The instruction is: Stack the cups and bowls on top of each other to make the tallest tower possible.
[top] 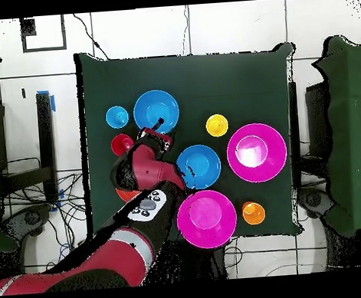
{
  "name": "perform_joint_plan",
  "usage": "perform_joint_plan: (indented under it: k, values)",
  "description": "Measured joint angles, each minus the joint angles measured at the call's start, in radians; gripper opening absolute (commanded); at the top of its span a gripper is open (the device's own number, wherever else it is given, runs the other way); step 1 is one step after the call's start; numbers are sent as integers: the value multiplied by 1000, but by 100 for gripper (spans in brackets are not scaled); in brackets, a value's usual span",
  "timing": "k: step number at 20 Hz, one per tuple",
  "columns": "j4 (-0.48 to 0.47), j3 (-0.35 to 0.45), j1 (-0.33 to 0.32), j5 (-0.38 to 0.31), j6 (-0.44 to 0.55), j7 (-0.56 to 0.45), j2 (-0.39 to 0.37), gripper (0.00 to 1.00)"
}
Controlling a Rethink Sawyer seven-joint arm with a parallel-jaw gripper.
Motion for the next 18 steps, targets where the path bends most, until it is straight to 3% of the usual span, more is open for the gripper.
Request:
perform_joint_plan:
  k: [13,14,18]
  values:
    - [0,-45,56,57,0,0,67,100]
    - [0,-46,56,59,0,0,73,0]
    - [-1,-46,53,59,-2,0,78,0]
